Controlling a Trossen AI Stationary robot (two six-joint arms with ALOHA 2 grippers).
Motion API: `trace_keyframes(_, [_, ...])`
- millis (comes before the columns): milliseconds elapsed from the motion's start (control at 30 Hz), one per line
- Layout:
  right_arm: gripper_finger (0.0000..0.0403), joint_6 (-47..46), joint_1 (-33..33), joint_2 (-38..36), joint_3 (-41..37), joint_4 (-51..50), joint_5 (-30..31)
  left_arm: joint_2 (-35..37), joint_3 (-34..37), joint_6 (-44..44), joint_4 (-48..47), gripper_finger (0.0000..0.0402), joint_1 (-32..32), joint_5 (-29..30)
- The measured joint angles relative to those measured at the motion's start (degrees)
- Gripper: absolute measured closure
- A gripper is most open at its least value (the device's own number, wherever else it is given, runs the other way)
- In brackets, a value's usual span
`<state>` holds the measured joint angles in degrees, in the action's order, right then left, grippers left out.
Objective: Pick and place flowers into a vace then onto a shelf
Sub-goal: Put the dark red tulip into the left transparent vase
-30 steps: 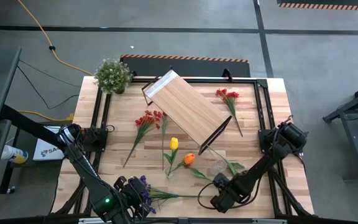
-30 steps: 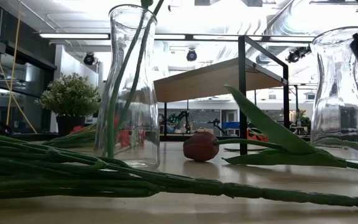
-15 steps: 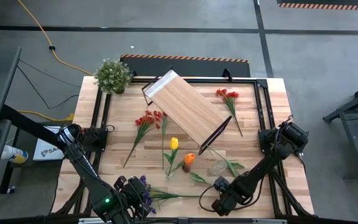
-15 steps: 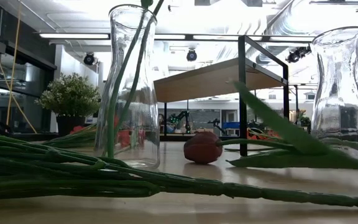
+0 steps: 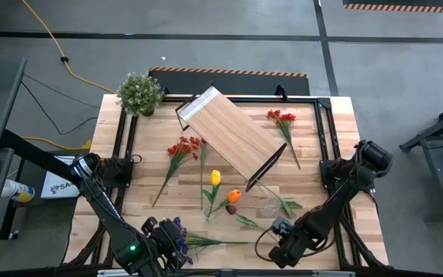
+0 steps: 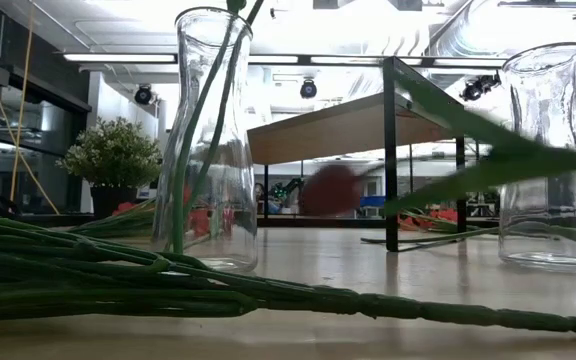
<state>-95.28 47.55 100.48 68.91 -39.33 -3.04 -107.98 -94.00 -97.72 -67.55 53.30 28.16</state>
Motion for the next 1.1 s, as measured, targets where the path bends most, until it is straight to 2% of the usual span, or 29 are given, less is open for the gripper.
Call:
trace_keyframes(267, [0.0402,-2.1,3.7,-3.4,0.0,-1.7,-3.7,0.0,0.0,0.6,-0.2,0.0328,0.0,0.0])
trace_keyframes(567, [0.0402,-0.9,7.9,-5.0,0.0,2.5,-3.7,0.0,0.0,0.4,0.2,0.0328,0.0,0.0])
trace_keyframes(667, [0.0402,1.2,9.0,-5.0,0.0,8.0,-0.7,0.0,0.0,0.0,0.2,0.0328,0.0,-0.3])
trace_keyframes(833, [0.0403,4.7,9.9,-5.1,0.0,17.3,7.7,0.0,0.0,-0.1,0.2,0.0328,0.0,-1.2])
trace_keyframes(1100, [0.0403,14.5,8.1,-5.1,0.0,27.2,17.9,0.0,0.0,-0.3,1.7,0.0328,0.0,-2.4])
